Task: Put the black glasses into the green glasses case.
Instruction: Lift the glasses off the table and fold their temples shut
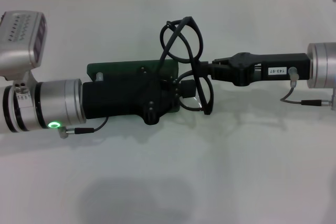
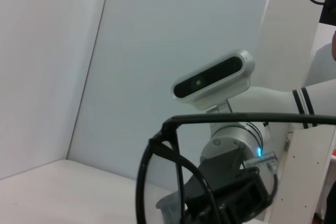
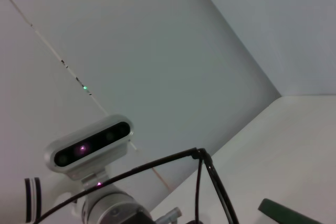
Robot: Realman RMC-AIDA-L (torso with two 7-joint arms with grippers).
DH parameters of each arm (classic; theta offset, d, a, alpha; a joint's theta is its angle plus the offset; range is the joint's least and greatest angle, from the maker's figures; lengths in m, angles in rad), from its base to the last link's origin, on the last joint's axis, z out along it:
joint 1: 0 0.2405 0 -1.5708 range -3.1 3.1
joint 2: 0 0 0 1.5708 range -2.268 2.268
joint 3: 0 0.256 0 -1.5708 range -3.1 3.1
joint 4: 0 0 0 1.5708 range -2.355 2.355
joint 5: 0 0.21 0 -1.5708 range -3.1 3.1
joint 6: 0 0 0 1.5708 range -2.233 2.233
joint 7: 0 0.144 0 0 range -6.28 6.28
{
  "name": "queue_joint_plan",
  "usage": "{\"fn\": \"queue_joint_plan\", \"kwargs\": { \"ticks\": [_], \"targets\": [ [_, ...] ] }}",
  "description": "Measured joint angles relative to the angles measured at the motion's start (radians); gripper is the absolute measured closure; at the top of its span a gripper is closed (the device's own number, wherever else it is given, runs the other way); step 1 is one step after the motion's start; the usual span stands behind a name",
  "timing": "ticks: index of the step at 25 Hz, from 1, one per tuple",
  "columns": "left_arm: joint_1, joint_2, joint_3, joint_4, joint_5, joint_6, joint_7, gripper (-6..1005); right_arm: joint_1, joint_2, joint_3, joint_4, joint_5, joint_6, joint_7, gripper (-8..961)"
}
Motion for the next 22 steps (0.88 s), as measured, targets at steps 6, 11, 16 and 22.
{"fn": "queue_joint_plan", "kwargs": {
  "ticks": [6, 11, 16, 22],
  "targets": [
    [0.003, 0.001, 0.001, 0.0, 0.0, 0.014, 0.0, 999, -0.054, -0.014, 0.026, -0.073, 0.002, 0.034, 0.0, 914],
    [0.004, 0.006, 0.003, 0.0, 0.007, 0.016, -0.001, 999, -0.109, -0.062, 0.093, -0.103, -0.007, 0.044, -0.029, 914],
    [0.004, 0.01, 0.007, 0.0, 0.015, 0.012, -0.001, 999, -0.157, -0.11, 0.106, -0.111, -0.003, 0.103, -0.134, 914],
    [0.006, 0.011, 0.008, 0.0, 0.057, 0.008, -0.001, 999, -0.171, -0.092, 0.106, -0.183, -0.005, 0.136, -0.362, 914]
  ]
}}
